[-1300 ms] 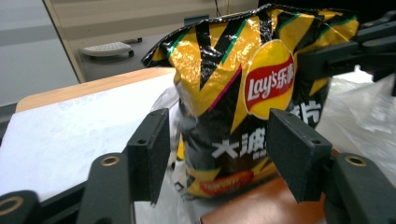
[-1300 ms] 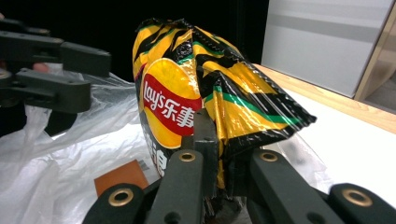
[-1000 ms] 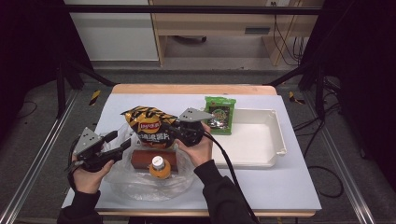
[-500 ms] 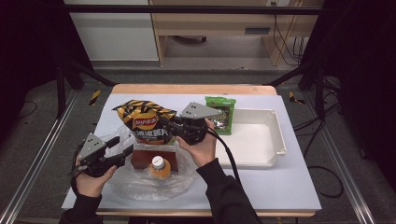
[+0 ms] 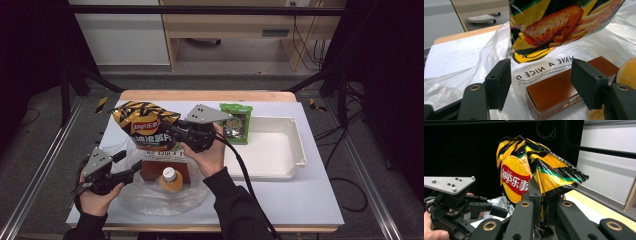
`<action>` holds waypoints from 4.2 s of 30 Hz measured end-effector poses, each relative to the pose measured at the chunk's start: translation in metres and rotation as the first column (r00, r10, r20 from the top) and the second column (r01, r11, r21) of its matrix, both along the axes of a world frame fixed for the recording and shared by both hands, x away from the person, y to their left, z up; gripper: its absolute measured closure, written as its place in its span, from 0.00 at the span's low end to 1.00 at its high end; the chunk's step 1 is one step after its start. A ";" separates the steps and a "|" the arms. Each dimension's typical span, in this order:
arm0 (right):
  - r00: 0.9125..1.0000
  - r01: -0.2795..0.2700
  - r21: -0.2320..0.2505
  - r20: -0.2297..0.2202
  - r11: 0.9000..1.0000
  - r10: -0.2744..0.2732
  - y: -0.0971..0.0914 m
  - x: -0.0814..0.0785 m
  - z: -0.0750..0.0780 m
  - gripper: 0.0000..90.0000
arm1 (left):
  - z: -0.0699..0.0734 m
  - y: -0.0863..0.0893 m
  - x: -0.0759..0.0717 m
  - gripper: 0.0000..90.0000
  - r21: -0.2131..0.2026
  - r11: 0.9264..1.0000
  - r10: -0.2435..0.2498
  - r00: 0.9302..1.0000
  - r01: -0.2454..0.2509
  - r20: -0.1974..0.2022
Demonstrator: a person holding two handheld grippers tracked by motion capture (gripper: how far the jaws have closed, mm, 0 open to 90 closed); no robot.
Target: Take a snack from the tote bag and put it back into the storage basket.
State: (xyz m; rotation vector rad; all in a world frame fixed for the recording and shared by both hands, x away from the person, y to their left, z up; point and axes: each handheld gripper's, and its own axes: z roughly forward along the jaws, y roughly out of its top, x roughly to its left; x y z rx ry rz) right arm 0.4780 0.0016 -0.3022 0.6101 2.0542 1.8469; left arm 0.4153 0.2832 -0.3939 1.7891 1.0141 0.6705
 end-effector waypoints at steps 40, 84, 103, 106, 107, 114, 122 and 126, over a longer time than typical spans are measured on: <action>0.981 0.188 0.033 0.044 0.982 -0.189 -0.098 0.003 0.039 0.97 | 0.003 0.003 -0.002 0.32 -0.024 0.999 0.022 1.000 -0.021 0.010; 0.897 0.436 0.031 -0.100 0.899 -0.431 -0.270 -0.001 -0.057 0.98 | 0.001 -0.005 0.001 0.30 0.001 0.999 0.035 0.999 -0.035 0.010; 0.853 0.488 -0.051 -0.180 0.871 -0.489 -0.286 0.026 -0.080 0.97 | -0.001 -0.007 0.002 0.29 0.007 0.999 0.035 0.999 -0.035 0.006; 0.842 0.499 -0.032 -0.221 0.866 -0.493 -0.289 0.034 -0.084 0.97 | -0.001 -0.006 0.003 0.29 0.006 0.999 0.036 0.999 -0.036 0.004; 0.842 0.499 -0.032 -0.221 0.866 -0.493 -0.289 0.034 -0.084 0.97 | -0.001 -0.006 0.003 0.29 0.006 0.999 0.036 0.999 -0.036 0.004; 0.815 0.548 -0.049 -0.195 0.835 -0.546 -0.290 0.050 -0.088 0.90 | -0.002 -0.007 0.003 0.29 0.009 0.999 0.032 1.000 -0.032 -0.001; 0.768 0.626 -0.064 -0.121 0.777 -0.629 -0.288 0.062 -0.094 0.76 | -0.003 -0.006 0.004 0.29 0.007 0.999 0.032 0.999 -0.032 -0.007; 0.735 0.663 -0.116 -0.082 0.739 -0.673 -0.286 0.067 -0.094 0.56 | -0.004 -0.007 0.004 0.29 0.007 0.999 0.032 0.999 -0.032 -0.007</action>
